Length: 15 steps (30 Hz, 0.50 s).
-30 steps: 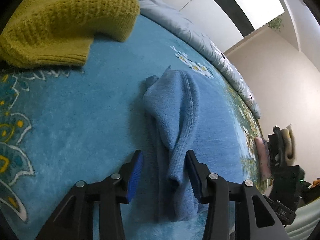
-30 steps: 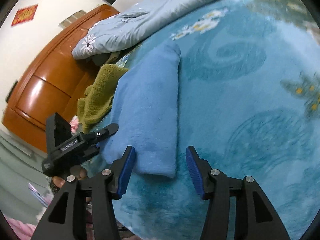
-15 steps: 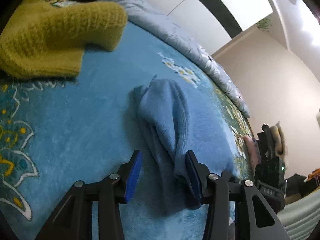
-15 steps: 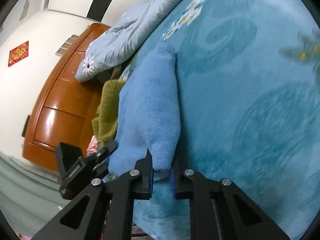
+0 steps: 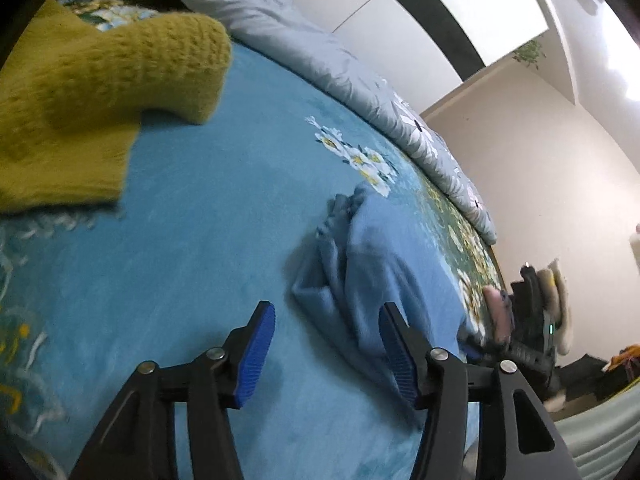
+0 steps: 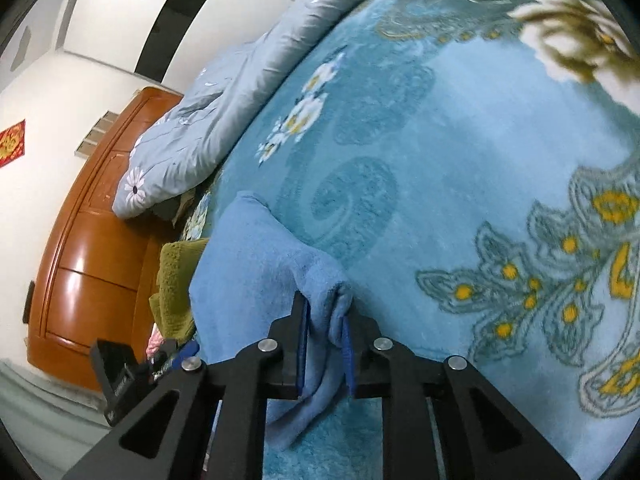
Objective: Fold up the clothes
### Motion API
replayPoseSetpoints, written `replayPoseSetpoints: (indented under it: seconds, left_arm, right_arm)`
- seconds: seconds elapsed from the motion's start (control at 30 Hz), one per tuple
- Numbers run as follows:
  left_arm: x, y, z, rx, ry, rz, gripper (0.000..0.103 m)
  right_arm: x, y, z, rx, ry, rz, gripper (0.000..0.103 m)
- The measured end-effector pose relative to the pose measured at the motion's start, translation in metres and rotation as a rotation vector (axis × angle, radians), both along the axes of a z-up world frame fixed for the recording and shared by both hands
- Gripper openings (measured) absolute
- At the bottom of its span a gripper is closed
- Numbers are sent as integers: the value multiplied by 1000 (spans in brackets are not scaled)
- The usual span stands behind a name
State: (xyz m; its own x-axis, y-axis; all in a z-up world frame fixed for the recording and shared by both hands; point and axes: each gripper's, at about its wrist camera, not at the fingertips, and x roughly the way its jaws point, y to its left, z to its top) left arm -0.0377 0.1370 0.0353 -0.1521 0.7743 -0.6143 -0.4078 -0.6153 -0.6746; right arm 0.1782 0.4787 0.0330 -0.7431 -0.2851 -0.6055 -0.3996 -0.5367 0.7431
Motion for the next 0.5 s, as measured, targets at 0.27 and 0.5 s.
replayPoseSetpoints:
  seconds: [0.27,0.5]
  left_arm:
    - [-39,45,-19,-60,-79,-3,62]
    - [-46,57,-26,-61,-121,-31,63]
  right_arm:
    - [28,-5,-5,-87,39,-53,48]
    - [19,-36,-14,-130,26,-13,57]
